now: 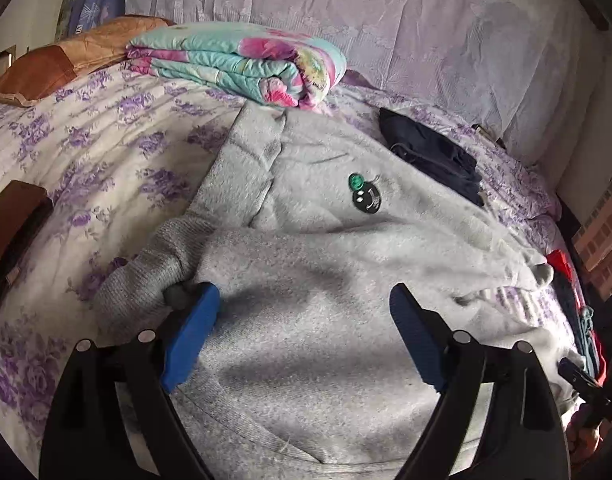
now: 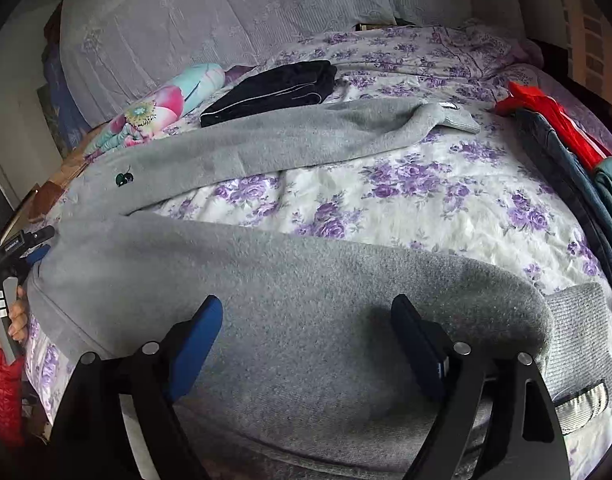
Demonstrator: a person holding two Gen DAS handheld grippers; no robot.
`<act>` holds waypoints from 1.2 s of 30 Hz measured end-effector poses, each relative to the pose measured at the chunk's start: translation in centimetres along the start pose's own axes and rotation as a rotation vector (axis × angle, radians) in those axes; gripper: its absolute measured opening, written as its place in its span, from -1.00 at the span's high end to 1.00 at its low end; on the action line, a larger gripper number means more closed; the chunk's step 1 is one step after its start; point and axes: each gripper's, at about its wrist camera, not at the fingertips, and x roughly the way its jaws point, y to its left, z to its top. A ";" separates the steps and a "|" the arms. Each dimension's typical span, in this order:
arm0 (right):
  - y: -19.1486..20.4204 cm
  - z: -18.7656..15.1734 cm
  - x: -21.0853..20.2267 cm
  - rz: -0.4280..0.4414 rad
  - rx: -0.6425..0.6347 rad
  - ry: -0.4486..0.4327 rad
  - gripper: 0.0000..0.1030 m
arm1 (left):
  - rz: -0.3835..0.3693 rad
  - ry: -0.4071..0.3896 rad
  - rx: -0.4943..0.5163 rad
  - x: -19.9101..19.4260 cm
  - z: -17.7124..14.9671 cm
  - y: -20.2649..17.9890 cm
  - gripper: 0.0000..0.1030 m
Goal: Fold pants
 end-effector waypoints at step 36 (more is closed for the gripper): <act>-4.4 14.5 10.3 -0.142 0.150 -0.224 -0.83 | 0.009 0.056 -0.146 12.9 10.7 1.9 -0.91</act>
